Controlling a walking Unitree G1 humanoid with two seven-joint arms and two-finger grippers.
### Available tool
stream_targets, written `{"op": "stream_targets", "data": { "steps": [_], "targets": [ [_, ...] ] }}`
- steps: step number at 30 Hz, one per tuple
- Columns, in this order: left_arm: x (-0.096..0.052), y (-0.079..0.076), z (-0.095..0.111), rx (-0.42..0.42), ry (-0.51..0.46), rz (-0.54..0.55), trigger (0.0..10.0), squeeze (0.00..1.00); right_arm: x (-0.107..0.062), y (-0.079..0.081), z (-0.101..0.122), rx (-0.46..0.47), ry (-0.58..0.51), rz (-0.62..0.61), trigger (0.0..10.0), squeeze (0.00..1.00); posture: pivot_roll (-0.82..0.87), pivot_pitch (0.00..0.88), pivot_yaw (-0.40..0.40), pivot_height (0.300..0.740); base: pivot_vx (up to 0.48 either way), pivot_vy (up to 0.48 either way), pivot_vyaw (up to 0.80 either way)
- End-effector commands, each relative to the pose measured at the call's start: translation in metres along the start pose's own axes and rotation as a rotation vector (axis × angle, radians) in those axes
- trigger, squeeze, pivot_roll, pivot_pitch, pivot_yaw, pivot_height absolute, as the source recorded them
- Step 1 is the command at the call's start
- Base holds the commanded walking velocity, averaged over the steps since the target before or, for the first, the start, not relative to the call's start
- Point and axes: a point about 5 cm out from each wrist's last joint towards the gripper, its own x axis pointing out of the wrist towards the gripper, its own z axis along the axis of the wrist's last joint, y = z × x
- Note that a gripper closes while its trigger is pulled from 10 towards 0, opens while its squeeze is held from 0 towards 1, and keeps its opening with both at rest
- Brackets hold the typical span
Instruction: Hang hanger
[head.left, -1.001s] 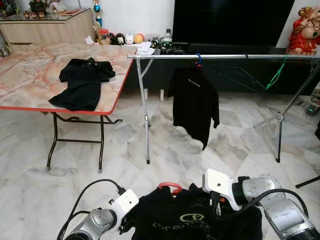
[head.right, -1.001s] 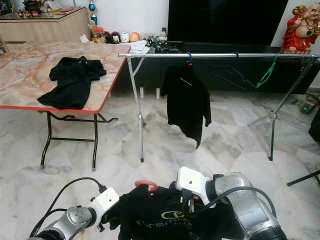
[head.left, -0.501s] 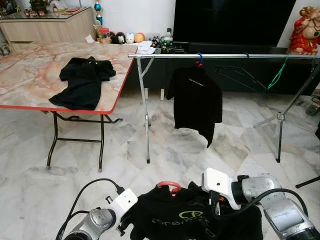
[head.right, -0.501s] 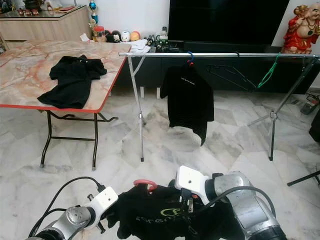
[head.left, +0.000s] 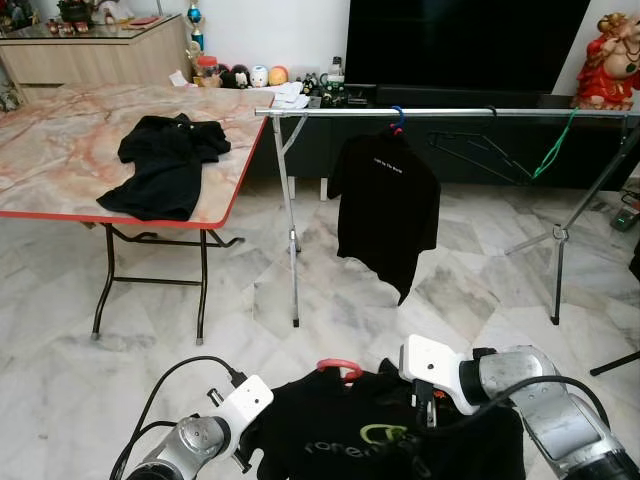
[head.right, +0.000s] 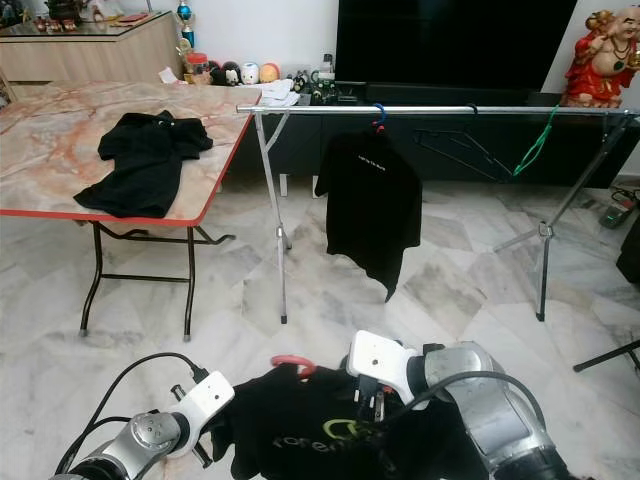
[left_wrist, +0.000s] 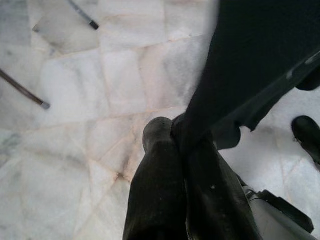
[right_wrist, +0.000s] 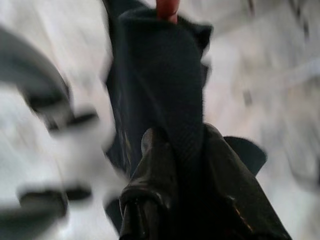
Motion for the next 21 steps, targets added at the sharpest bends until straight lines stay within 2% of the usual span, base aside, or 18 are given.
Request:
{"op": "stream_targets", "data": {
  "steps": [1,3,8,10,11,15,17,18,20,21],
  "targets": [
    [-0.003,0.008,-0.007,-0.025,0.023,0.042,0.0,0.00,-0.002,-0.006,-0.020,0.012,0.137,-0.078,10.0,0.00,0.01,0.010,0.023,0.740,0.000,0.000,0.00],
    [-0.004,0.010,-0.008,-0.026,0.028,0.053,0.0,0.00,-0.002,-0.005,-0.026,0.031,0.173,-0.097,10.0,0.00,0.02,0.010,0.023,0.740,0.000,0.000,0.00],
    [-0.006,0.015,-0.010,-0.029,0.037,0.093,0.0,0.00,0.001,0.008,-0.041,0.077,0.237,-0.064,10.0,0.00,0.01,0.015,0.026,0.740,0.000,0.000,0.00],
    [-0.006,0.016,-0.011,-0.029,0.040,0.105,0.0,0.00,0.002,0.008,-0.047,0.081,0.271,-0.081,10.0,0.00,0.01,0.015,0.026,0.740,0.000,0.000,0.00],
    [-0.006,0.018,-0.011,-0.034,0.040,0.124,0.0,0.00,0.003,0.007,-0.053,0.115,0.299,-0.122,10.0,0.00,0.01,0.016,0.026,0.740,0.000,0.000,0.00],
    [-0.007,0.021,-0.009,-0.040,0.035,0.148,0.0,0.00,0.003,0.008,-0.059,0.132,0.334,-0.129,10.0,0.00,0.01,0.015,0.027,0.740,0.000,0.000,0.00],
    [-0.008,0.027,-0.006,-0.047,0.018,0.192,0.0,0.00,0.004,0.014,-0.074,0.140,0.411,-0.119,10.0,0.00,0.01,0.019,0.025,0.740,0.000,0.000,0.00],
    [-0.008,0.027,-0.006,-0.047,0.018,0.192,0.0,0.00,0.004,0.014,-0.074,0.140,0.411,-0.119,10.0,0.00,0.01,0.019,0.025,0.740,0.000,0.000,0.00],
    [-0.009,0.032,-0.001,-0.068,-0.008,0.229,0.0,0.00,0.007,0.024,-0.085,0.170,0.452,-0.084,10.0,0.00,0.01,0.020,0.025,0.740,0.000,0.000,0.00],
    [-0.009,0.035,0.005,-0.085,-0.054,0.239,0.0,0.00,0.013,0.033,-0.091,0.209,0.452,-0.076,10.0,0.00,0.02,0.025,0.021,0.740,0.000,0.000,0.00]
  ]
}}
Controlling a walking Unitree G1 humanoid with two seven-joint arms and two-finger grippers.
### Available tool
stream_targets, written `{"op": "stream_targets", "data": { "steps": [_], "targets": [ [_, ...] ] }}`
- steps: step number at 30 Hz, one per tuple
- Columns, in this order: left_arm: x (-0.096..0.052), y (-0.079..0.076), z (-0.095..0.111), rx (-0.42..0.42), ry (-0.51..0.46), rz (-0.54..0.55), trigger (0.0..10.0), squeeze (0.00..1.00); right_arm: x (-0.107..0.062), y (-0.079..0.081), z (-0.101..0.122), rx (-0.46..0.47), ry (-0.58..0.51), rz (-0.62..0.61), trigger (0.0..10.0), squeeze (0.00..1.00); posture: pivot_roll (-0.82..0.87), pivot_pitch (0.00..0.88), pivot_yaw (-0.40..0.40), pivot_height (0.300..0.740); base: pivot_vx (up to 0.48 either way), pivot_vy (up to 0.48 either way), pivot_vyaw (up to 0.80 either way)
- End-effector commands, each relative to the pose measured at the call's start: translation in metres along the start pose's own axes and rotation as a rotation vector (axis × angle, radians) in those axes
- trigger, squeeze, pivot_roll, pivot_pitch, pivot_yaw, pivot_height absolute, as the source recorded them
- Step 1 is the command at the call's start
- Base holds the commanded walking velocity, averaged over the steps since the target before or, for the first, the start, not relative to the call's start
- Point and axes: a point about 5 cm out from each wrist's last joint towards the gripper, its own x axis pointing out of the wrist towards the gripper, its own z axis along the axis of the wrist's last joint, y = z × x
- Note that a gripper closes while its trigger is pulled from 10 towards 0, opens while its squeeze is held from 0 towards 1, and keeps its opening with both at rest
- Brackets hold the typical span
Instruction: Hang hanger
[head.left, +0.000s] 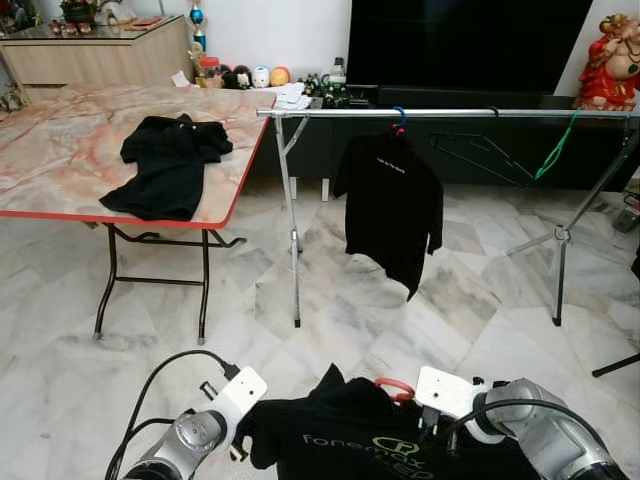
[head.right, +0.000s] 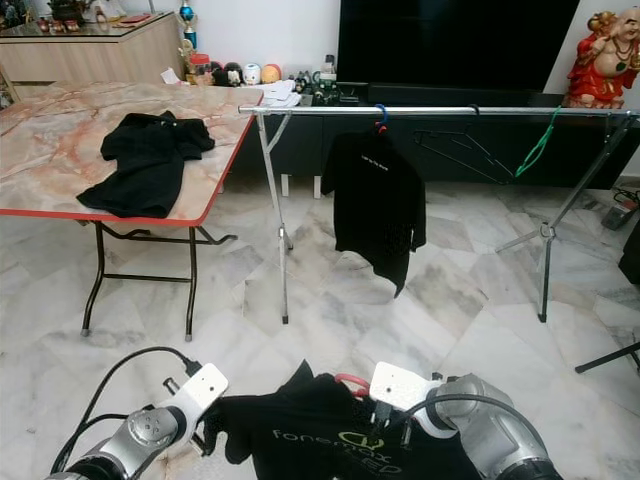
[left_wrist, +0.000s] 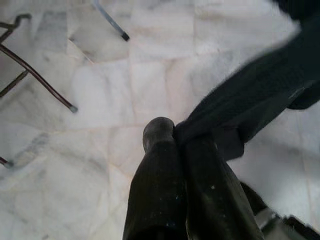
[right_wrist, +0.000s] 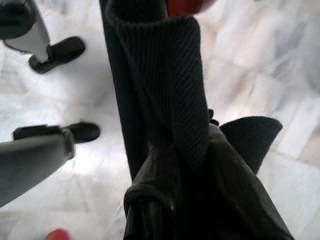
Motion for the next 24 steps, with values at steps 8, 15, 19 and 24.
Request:
{"op": "stream_targets", "data": {
  "steps": [8,15,19,24],
  "targets": [
    [-0.004,0.024,0.011,-0.066,-0.102,0.108,0.0,0.00,0.021,0.007,-0.013,0.370,-0.073,-0.149,10.0,0.00,0.01,0.034,0.019,0.740,0.000,0.000,0.00],
    [-0.003,0.024,0.030,-0.123,-0.212,0.082,0.0,0.00,0.040,0.016,0.016,0.812,-0.363,-0.276,10.0,0.00,0.01,0.059,0.009,0.740,0.000,0.000,0.00],
    [-0.004,0.029,0.036,-0.144,-0.242,0.090,0.0,0.00,0.034,0.011,0.032,0.971,-0.568,-0.383,10.0,0.00,0.02,0.071,0.011,0.740,0.000,0.000,0.00],
    [-0.004,0.029,0.035,-0.133,-0.237,0.060,0.0,0.00,0.033,0.018,0.043,0.989,-0.647,-0.371,10.0,0.00,0.01,0.079,0.022,0.740,0.000,0.000,0.00]
  ]
}}
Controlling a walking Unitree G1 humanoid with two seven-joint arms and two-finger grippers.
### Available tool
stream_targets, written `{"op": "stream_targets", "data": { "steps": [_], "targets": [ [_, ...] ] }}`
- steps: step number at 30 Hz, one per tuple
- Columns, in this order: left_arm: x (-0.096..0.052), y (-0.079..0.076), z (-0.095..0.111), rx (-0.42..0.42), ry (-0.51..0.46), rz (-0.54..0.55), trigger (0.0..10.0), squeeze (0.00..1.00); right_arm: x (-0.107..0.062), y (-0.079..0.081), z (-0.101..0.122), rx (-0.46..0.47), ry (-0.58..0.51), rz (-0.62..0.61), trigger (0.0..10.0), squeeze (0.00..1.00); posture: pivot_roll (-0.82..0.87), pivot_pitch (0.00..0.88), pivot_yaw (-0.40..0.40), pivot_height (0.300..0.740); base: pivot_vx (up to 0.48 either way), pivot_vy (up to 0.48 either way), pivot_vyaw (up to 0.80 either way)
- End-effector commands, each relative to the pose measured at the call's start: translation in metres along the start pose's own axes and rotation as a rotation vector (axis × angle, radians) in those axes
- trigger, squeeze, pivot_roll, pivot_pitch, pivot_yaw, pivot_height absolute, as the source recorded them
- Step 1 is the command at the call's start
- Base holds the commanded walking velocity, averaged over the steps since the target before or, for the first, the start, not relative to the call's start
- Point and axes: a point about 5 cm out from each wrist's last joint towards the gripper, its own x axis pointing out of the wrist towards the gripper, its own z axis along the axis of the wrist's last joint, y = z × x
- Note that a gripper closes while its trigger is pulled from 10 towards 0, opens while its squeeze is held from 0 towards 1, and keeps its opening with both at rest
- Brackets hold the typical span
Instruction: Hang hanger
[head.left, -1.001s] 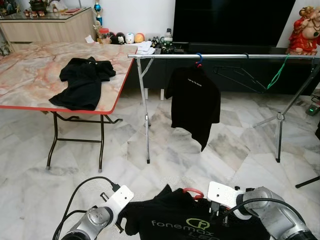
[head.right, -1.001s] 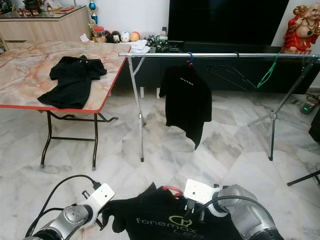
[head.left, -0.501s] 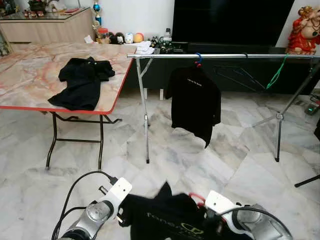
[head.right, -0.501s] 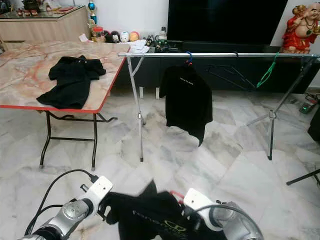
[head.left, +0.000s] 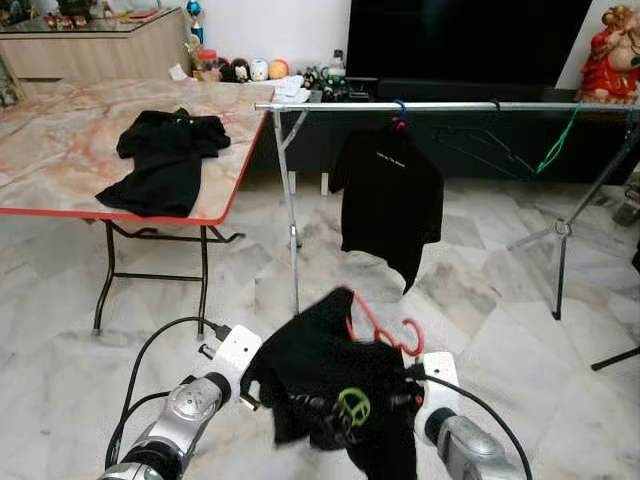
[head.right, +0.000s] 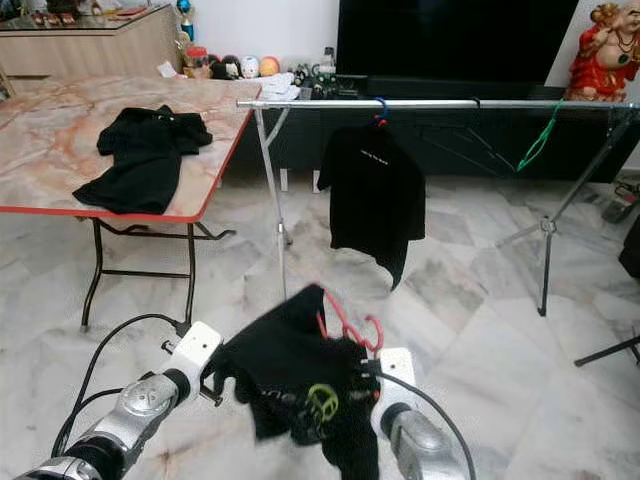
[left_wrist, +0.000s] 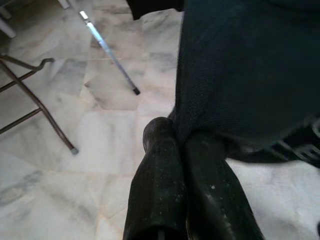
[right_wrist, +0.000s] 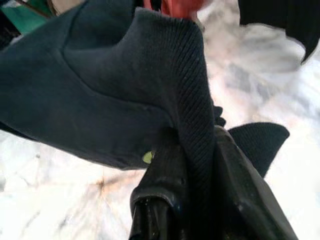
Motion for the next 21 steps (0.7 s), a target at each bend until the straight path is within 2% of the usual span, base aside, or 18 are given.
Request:
{"op": "stream_targets", "data": {
  "steps": [1,3,21],
  "targets": [
    [-0.0022,0.0051,-0.0018,-0.005,0.004,0.007,0.0,0.00,-0.0033,-0.0047,0.0034,-0.033,-0.008,-0.024,10.0,0.00,0.01,0.079,0.022,0.740,0.000,0.000,0.00],
    [-0.0018,0.0056,-0.0003,-0.015,-0.002,0.009,0.0,0.00,-0.0048,-0.0047,-0.0060,-0.164,0.057,-0.032,10.0,0.00,0.01,0.085,0.027,0.740,0.000,0.000,0.00],
    [-0.0018,0.0056,-0.0003,-0.015,-0.002,0.009,0.0,0.00,-0.0048,-0.0047,-0.0060,-0.164,0.057,-0.032,10.0,0.00,0.01,0.085,0.027,0.740,0.000,0.000,0.00]
  ]
}}
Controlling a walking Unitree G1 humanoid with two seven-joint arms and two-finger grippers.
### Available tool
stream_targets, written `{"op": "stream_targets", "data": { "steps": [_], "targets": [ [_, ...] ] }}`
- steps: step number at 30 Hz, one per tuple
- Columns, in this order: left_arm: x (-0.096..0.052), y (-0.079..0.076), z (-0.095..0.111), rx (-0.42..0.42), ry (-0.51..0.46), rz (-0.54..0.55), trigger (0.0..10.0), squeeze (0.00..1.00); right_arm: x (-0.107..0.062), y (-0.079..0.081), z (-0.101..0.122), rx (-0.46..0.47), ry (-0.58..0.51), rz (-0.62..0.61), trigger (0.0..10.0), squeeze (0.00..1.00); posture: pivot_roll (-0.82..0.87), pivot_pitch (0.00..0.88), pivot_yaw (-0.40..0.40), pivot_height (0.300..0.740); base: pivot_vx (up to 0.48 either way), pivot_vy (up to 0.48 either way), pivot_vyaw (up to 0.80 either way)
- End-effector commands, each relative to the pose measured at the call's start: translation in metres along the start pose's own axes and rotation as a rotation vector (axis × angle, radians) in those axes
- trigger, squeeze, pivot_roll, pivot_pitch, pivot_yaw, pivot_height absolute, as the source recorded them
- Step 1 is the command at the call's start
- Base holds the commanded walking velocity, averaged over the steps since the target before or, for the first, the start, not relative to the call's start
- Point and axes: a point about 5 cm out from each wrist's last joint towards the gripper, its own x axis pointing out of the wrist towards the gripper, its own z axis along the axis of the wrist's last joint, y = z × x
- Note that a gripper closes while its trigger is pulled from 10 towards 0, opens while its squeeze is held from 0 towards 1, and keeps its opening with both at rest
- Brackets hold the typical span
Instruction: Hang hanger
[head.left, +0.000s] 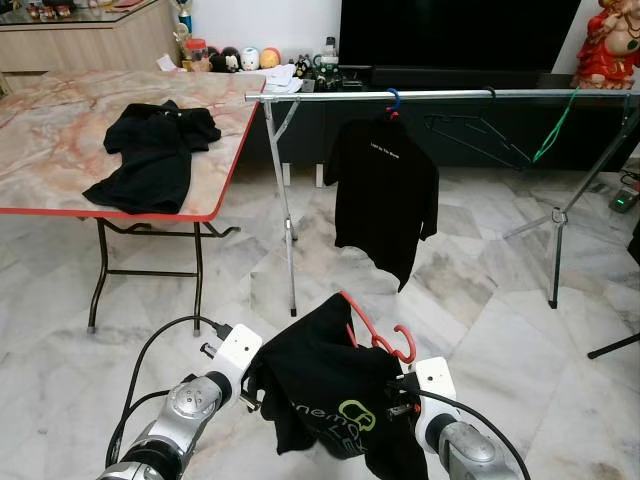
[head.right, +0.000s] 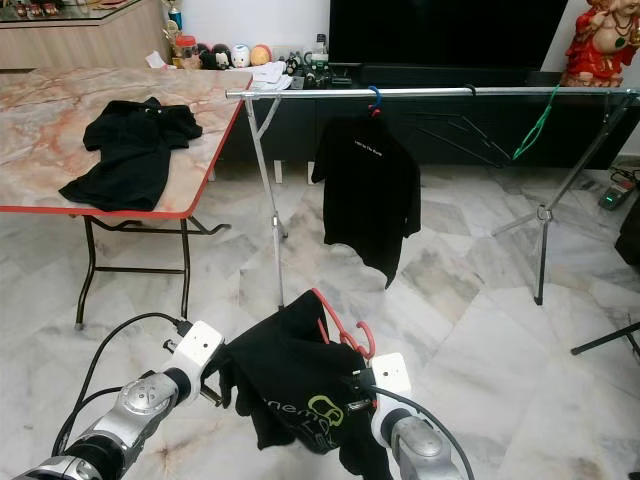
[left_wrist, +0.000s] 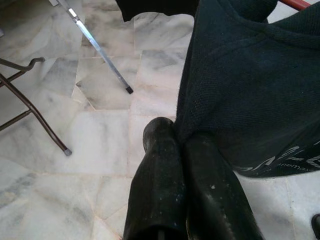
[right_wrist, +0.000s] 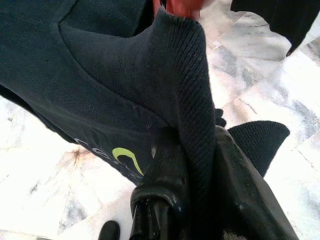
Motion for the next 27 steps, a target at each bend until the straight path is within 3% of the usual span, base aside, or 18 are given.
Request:
{"op": "stream_targets", "data": {
  "steps": [1,12,15,16,17,18,24,27],
  "targets": [
    [-0.002,0.005,-0.001,-0.014,0.000,0.014,0.0,0.00,0.000,-0.001,0.006,-0.005,-0.025,-0.013,10.0,0.00,0.01,0.085,0.027,0.740,0.000,0.000,0.00],
    [-0.002,0.005,-0.001,-0.014,0.000,0.014,0.0,0.00,0.000,-0.001,0.006,-0.005,-0.025,-0.013,10.0,0.00,0.01,0.085,0.027,0.740,0.000,0.000,0.00],
    [-0.002,0.015,0.006,-0.065,-0.039,0.122,0.0,0.00,-0.006,0.009,-0.001,-0.107,0.100,0.177,10.0,0.00,0.01,0.075,0.025,0.740,0.000,0.000,0.00],
    [-0.001,0.014,0.006,-0.080,-0.042,0.115,4.5,0.00,-0.007,0.008,-0.001,-0.116,0.118,0.201,10.0,0.00,0.01,0.075,0.025,0.740,0.000,0.000,0.00],
    [-0.001,0.013,0.006,-0.090,-0.042,0.101,4.5,0.00,-0.007,0.008,-0.001,-0.116,0.118,0.201,10.0,0.00,0.01,0.075,0.025,0.740,0.000,0.000,0.00],
    [-0.001,0.010,0.006,-0.070,-0.046,0.069,9.8,1.00,-0.007,0.007,0.001,-0.120,0.117,0.200,10.0,0.00,0.01,0.076,0.025,0.740,0.000,0.000,0.00],
    [-0.001,0.003,0.005,-0.075,-0.045,0.017,10.0,1.00,-0.008,0.004,0.001,-0.149,0.125,0.200,10.0,0.00,0.02,0.078,0.024,0.740,0.000,0.000,0.00],
    [-0.001,0.000,0.001,-0.037,-0.021,0.000,10.0,1.00,-0.009,0.002,0.005,-0.142,0.112,0.195,10.0,0.00,0.02,0.078,0.024,0.740,0.000,0.000,0.00]
  ]
}}
